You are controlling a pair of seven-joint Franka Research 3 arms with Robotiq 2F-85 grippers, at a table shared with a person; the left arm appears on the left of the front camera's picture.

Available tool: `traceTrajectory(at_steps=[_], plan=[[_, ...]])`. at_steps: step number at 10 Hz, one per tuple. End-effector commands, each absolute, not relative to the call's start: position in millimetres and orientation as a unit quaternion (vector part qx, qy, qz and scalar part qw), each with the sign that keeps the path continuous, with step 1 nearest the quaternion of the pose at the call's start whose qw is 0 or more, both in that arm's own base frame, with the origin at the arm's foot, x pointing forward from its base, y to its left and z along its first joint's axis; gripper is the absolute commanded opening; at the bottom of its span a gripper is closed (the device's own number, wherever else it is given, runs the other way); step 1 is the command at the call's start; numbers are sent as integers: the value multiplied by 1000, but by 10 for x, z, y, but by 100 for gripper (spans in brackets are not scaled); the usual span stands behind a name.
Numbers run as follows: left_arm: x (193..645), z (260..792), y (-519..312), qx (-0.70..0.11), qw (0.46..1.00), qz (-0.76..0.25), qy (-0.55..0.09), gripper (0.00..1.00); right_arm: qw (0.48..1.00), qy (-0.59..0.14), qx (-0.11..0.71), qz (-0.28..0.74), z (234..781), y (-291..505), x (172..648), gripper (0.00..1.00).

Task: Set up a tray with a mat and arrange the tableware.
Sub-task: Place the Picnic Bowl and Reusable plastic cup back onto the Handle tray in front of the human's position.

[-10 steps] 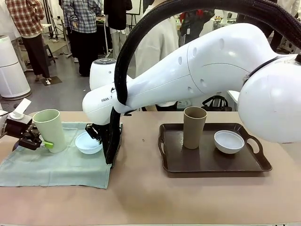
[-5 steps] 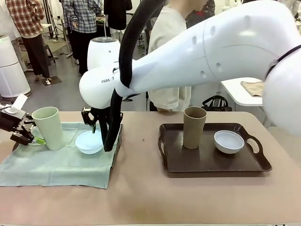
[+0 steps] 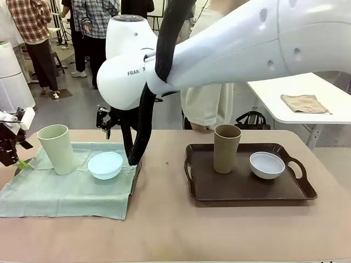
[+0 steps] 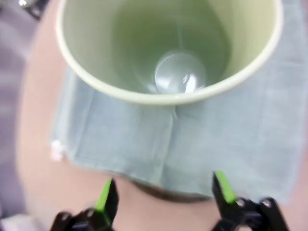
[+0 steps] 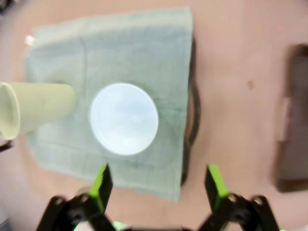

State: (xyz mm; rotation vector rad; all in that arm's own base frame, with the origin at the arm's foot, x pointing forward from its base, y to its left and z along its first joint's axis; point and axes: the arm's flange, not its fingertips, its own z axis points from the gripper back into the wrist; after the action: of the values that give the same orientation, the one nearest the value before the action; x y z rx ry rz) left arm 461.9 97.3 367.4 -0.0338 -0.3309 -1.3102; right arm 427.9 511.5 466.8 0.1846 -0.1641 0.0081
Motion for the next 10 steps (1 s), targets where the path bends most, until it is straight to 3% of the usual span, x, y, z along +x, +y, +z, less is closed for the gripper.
traceTrajectory(at_steps=[1,6,8,10], plan=[[4260,4159,673,56,799,-591,-99,100,994,-88,67,17,4858,4874,4117,98],[3926,5029,164,115,832,-532,-105,100,998,-60,20,12,5360,4551,4001,98],[3980,5333,-79,58,876,-472,-80,100,997,-64,31,18,5607,4492,3920,98],[4114,5564,-294,74,903,-414,-82,100,997,-62,36,11,5661,4445,3897,98]])
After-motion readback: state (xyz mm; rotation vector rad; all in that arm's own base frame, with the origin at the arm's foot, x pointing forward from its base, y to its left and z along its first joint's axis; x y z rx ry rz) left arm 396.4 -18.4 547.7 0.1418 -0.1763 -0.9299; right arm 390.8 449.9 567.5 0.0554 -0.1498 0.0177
